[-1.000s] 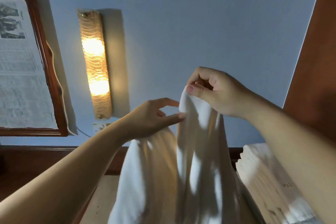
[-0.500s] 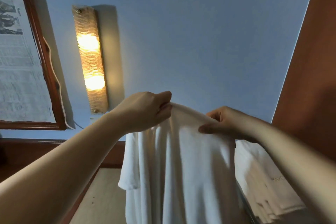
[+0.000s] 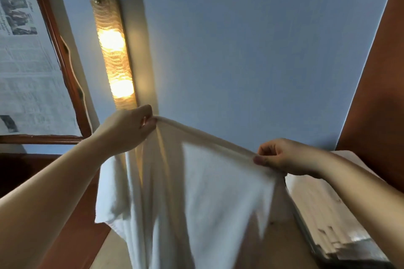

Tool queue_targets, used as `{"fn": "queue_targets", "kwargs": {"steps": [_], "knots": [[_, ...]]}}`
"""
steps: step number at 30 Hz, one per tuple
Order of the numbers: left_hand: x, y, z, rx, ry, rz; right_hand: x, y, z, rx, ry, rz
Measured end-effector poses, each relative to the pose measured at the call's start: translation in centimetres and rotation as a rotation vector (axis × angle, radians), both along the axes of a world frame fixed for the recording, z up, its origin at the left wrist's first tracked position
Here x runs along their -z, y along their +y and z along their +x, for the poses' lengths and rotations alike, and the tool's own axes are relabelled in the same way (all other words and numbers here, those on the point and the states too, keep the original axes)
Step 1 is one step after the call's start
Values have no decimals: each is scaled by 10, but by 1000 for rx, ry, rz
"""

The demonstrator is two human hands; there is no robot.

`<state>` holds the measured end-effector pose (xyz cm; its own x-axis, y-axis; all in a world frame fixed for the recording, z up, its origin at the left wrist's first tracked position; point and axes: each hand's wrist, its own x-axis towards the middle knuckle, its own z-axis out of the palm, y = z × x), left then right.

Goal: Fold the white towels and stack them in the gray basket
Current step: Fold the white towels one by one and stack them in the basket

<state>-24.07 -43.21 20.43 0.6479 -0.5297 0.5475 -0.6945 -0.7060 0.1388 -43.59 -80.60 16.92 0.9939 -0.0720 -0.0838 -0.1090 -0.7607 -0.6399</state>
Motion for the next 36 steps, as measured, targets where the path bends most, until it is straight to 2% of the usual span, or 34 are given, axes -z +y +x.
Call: {"fn": "queue_targets", "kwargs": {"steps": [2,4,7,10,14,17,23,28,30,33,35,36], "knots": [[12,-1,1,19,125,7,-4,17,9,-4,-150,-79],[24,-10,-6,129,274,22,-9,41,19,-77,-259,-6],[32,-34,-32,360,519,37,-23,76,30,-218,-293,96],[30,-53,-47,489,693,38,-40,94,38,-288,-287,14],[27,-54,-49,578,859,-62,-47,95,41,-259,-293,-22],[29,-50,-49,552,834,-77,-49,90,33,-193,-249,29],[23,-33,-34,431,485,-138,-18,69,12,-29,103,-66],[17,-22,-10,312,420,-261,14,51,-3,44,108,-121],[17,-21,-4,274,407,-245,18,47,-6,60,80,-55],[24,-27,5,186,441,-198,15,48,-3,105,8,235],[32,-29,10,117,570,-152,11,54,0,67,17,443],[35,-29,10,81,657,-128,9,58,2,42,-6,473]]}}
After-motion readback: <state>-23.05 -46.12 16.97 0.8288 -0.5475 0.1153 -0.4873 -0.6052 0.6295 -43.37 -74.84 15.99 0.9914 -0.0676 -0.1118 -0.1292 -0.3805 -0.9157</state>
